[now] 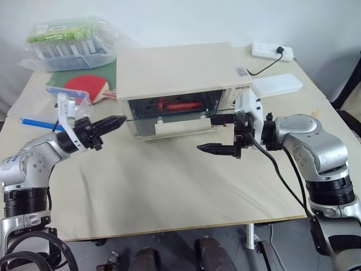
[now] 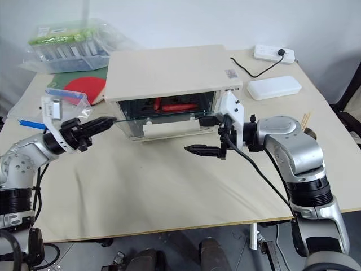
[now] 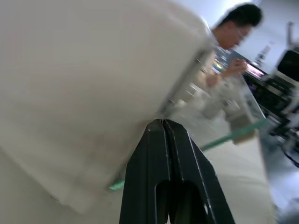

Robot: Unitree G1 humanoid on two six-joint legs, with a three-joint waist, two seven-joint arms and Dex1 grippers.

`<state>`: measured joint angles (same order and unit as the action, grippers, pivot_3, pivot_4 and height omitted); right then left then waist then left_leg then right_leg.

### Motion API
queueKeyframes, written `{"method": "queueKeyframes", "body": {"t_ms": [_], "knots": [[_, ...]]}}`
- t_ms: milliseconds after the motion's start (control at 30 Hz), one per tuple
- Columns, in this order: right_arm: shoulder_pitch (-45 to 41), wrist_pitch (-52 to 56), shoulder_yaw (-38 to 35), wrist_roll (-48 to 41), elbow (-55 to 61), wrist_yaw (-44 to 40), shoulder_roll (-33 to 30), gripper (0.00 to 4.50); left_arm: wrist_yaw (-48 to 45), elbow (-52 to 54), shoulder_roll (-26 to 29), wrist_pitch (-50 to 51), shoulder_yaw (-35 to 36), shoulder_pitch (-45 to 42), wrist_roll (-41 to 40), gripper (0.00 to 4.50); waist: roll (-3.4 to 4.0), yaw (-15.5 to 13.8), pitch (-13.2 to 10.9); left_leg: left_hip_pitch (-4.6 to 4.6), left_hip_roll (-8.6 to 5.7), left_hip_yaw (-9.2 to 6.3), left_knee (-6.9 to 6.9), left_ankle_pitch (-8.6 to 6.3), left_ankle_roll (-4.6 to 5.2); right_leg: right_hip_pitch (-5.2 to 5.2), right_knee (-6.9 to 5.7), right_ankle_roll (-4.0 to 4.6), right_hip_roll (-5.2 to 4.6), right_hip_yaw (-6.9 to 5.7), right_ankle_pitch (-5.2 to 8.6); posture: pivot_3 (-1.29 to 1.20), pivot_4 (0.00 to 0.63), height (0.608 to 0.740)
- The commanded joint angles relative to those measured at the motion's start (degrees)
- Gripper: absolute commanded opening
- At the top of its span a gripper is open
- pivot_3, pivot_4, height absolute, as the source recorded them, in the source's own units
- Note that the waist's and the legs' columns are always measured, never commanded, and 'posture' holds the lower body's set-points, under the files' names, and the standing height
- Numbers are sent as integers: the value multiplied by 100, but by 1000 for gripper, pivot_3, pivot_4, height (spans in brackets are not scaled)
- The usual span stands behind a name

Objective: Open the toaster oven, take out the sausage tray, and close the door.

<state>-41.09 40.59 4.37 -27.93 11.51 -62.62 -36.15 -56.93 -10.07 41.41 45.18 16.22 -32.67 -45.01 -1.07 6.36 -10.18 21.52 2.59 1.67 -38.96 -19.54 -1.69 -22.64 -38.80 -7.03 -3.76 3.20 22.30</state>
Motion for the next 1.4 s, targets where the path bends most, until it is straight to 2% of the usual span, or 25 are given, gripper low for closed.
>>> {"method": "queueKeyframes", "body": {"t_ms": [33,200,433,533,800,900,1000,1100,1267,1400], "knots": [[-4,37,72,-313,461,-99,82,4500,-166,24,84,67,21,-137,-49,12,1,10,-1,0,1,1,1,0,0,-2,0,0,3,1,0,0,150,740],[-18,114,85,-375,533,-61,108,4500,-75,-2,-25,8,19,-228,11,12,2,19,-1,0,6,1,2,0,0,-7,-5,0,9,3,0,0,150,740],[155,459,185,-245,737,140,-55,4500,-166,169,-9,261,-441,-248,181,12,2,20,-1,0,5,2,1,0,0,-7,-9,0,8,6,0,0,150,740],[329,616,370,80,848,239,-473,4500,-108,244,-55,309,-443,-214,157,12,2,-4,-1,-2,5,2,0,0,0,-7,-11,0,7,6,0,0,150,740],[260,1227,866,494,1008,614,-1080,4500,-66,302,-87,355,-485,-239,170,12,2,-151,-1,0,-2,-2,-14,0,0,-2,-2,0,-4,9,0,0,150,740],[325,1475,988,487,1275,421,-1505,4500,-95,360,-60,411,-617,-216,218,12,2,-191,-1,0,-5,-4,-15,0,0,-2,13,0,-10,10,0,0,150,740],[443,1704,734,82,1702,80,-1935,4500,-183,428,7,462,-835,-160,334,12,2,-274,-1,5,-16,-15,-13,0,0,-2,15,0,-25,9,0,0,150,740],[557,2018,-43,-710,2113,-322,-2315,4500,-272,477,48,483,-1068,-112,477,12,2,-330,-2,7,-25,-19,-11,-1,2,0,20,0,-32,5,0,0,150,740],[600,2190,-833,-1359,2274,-523,-2774,4500,-356,460,36,486,-1303,-169,628,12,2,-380,-2,8,-29,-25,-14,-2,4,14,37,0,-37,2,0,0,150,740],[320,2200,-1054,-1646,2165,-340,-2731,4500,-449,406,44,423,-1519,-199,836,12,2,-416,-2,8,-31,-23,-14,-3,7,15,43,0,-36,3,0,0,150,740]]}}
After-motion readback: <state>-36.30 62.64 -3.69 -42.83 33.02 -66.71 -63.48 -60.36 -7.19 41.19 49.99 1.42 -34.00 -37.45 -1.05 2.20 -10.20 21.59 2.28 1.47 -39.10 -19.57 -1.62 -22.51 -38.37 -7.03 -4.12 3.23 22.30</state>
